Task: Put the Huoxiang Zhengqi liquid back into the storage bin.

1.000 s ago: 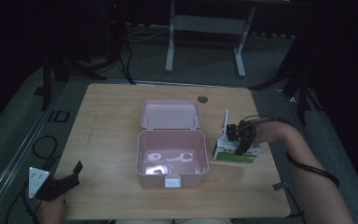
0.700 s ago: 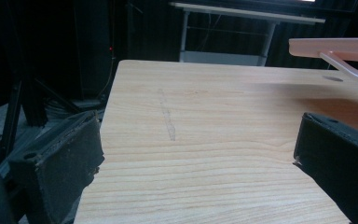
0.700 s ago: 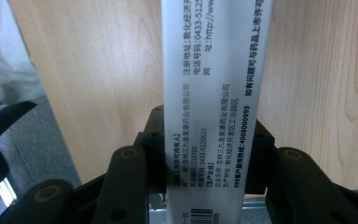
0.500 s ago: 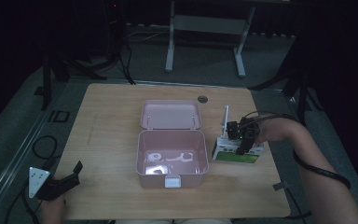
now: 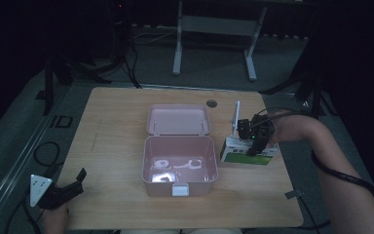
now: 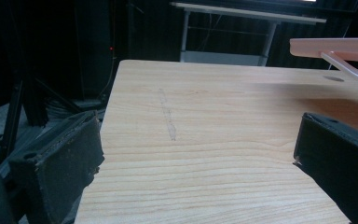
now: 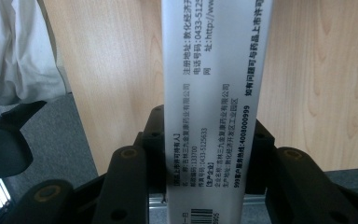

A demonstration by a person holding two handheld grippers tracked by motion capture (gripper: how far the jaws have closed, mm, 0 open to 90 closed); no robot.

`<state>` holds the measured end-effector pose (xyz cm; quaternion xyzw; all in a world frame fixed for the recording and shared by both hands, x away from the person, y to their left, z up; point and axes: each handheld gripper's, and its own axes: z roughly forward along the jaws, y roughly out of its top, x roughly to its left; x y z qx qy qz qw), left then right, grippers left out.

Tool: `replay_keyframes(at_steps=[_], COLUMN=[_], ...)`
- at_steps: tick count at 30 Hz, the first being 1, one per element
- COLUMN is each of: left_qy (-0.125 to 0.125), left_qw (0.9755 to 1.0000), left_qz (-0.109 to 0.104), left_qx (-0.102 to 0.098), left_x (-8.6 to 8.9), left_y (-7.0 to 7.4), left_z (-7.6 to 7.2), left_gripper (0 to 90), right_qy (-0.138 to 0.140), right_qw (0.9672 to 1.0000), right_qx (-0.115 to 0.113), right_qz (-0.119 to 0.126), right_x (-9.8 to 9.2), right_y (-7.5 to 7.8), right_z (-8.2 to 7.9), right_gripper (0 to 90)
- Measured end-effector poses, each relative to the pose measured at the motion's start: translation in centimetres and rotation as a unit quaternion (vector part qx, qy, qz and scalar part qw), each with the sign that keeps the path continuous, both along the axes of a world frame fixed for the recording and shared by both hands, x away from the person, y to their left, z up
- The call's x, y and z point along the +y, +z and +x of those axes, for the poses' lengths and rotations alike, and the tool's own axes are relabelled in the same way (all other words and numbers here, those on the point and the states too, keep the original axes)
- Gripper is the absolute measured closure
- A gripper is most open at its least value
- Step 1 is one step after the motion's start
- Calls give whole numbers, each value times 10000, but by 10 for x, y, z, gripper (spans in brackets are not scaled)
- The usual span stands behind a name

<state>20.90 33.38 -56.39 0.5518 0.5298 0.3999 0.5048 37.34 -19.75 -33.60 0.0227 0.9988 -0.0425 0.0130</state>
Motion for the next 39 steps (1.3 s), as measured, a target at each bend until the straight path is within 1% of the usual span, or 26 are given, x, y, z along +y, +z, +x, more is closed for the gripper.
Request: replay_keyframes(at_steps=[3,7,11,17,22,27,34,35,39], left_qy=[1,-11,-13,-16,-22,-24,-23,-20,-16], left_qw=[10000,10000,10000,10000,10000,10000,10000,10000,10000], left_qz=[-8,-15,-20,-17,-17,-19,-7,-8,-1], left_qx=[-6,4,2,2,2,1,7,9,11], left_x=[0,0,1,1,1,1,1,1,0], left_y=[0,0,0,0,0,0,0,0,0], left_z=[0,0,0,0,0,0,0,0,0], left_gripper=[10,10,10,10,10,10,10,10,10], right_qy=[34,73,85,173,259,323,380,421,483], right_qw=[10000,9999,9998,9997,9995,9993,9992,9991,9988], right_qx=[-63,-69,-22,-82,-71,-89,-71,-69,-61], right_qz=[51,59,170,131,178,138,64,51,25], right_x=[5,11,18,34,48,61,73,78,88], right_y=[4,8,13,20,24,25,24,24,23], right_z=[0,0,-1,-4,-6,-8,-9,-10,-13], right_gripper=[620,621,620,621,621,621,621,620,621])
